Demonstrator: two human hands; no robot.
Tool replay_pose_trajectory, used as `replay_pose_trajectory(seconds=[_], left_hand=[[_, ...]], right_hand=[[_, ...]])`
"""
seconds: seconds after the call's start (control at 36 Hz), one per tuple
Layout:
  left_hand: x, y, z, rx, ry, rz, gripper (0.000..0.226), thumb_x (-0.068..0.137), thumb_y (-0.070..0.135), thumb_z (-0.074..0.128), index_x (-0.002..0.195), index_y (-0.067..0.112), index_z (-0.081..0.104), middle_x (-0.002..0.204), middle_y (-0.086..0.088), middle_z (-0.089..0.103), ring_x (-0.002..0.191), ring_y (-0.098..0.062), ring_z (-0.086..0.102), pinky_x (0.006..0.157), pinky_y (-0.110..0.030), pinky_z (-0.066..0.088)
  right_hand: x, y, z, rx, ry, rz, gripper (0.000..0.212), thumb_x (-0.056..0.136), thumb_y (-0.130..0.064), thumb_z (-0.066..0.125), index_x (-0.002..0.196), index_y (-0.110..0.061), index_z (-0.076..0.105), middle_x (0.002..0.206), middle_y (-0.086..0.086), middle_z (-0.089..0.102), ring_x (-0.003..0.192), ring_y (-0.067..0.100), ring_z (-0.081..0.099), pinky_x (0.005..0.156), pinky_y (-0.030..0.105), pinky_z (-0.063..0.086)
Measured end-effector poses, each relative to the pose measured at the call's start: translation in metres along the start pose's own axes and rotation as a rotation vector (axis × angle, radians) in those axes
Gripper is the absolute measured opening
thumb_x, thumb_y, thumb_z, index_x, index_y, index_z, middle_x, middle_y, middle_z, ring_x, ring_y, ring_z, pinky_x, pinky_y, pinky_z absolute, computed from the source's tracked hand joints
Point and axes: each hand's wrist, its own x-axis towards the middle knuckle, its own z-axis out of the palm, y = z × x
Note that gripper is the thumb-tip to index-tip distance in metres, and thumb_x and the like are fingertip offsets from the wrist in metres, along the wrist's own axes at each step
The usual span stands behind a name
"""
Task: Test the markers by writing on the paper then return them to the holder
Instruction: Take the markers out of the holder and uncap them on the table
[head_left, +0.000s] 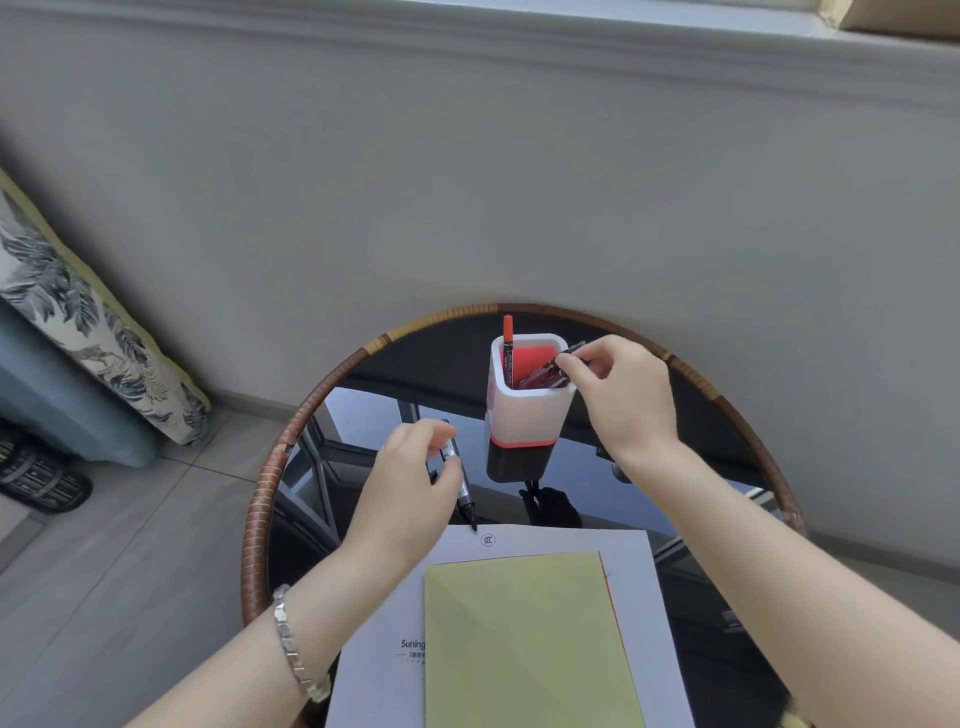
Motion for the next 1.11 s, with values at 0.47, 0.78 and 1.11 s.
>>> replay_pose_trajectory(seconds=[0.47,0.78,1.11], left_hand=[[0.006,0.043,0.012,0.169,0.045,0.563,0.040,0.091,0.036,0.040,0.123,0.017,0.055,0.114,0.004,0.061,0.103,-0.013,0.055,0.088,-0.026,0.044],[-0.011,0.046,0.015,0.145,-0.239,0.432,0.029,0.100,0.029,0.029,0.096,0.014,0.053,0.091,0.000,0.054,0.082,-0.017,0.051,0.074,-0.033,0.041],[-0.014,0.043,0.017,-0.188,-0.432,0.234,0.021,0.097,0.035,0.040,0.099,0.048,0.055,0.065,0.021,0.058,0.056,-0.002,0.046,0.055,-0.017,0.036]], right_hand=[[-0.045,-0.023,-0.061,0.684,0.054,-0.010,0.010,0.085,-0.015,0.061,0.075,-0.019,0.062,0.060,-0.003,0.065,0.050,0.003,0.059,0.049,0.011,0.047],[-0.072,-0.021,-0.029,0.723,-0.329,0.258,0.020,0.092,-0.022,0.052,0.080,-0.009,0.061,0.052,-0.001,0.052,0.043,0.005,0.045,0.044,0.018,0.038],[-0.079,-0.018,-0.026,0.873,-0.420,0.291,0.027,0.097,-0.021,0.038,0.076,-0.007,0.047,0.045,-0.010,0.040,0.041,0.004,0.033,0.040,0.014,0.028]])
